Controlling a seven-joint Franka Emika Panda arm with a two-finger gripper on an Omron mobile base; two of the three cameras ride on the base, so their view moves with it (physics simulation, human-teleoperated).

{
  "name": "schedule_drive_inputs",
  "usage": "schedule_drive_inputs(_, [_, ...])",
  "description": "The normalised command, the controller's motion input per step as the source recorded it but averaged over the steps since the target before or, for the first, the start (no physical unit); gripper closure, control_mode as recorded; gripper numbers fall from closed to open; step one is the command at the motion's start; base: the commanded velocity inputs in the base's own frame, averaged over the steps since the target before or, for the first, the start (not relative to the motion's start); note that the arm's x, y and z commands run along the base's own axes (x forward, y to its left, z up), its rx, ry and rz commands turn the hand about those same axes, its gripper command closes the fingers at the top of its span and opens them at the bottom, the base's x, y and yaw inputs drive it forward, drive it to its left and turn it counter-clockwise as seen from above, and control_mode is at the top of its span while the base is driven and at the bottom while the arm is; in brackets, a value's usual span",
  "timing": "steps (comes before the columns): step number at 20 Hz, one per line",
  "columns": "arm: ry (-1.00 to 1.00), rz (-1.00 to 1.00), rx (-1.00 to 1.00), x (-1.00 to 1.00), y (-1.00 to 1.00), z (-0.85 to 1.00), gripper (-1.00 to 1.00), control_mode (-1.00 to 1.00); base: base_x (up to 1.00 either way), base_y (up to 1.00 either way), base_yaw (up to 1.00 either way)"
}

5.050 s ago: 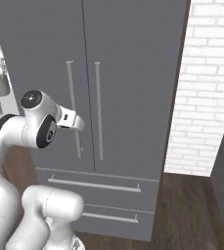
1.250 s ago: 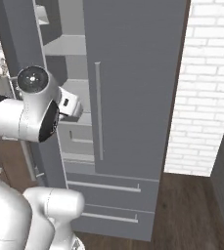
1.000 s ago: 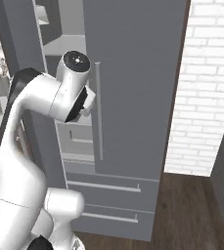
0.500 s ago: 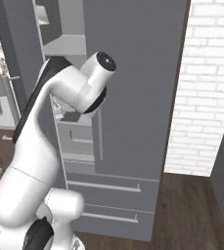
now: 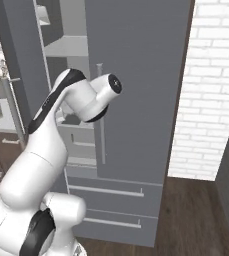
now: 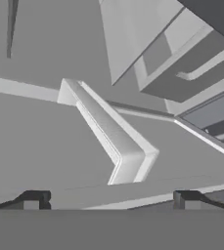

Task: Grab a lemon wedge from the fridge and one ice cube from the ice bowl, and put them in the glass of lemonade.

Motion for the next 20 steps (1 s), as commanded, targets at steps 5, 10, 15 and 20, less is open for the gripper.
schedule_drive_inputs(5, [0.08,0.00,0.09,0.38,0.54,-0.13,-1.00,-1.00,0.00,0.00,0.00])
schedule_drive_inputs(10, [0.02,0.00,0.03,0.00,0.82,-0.01,-1.00,-1.00,0.00,0.00,0.00])
schedule_drive_inputs(15, [0.01,0.02,0.02,-0.14,0.98,0.00,-1.00,-1.00,0.00,0.00,0.00])
schedule_drive_inputs(20, [0.01,0.09,0.01,-0.48,1.00,0.00,-1.00,-1.00,0.00,0.00,0.00])
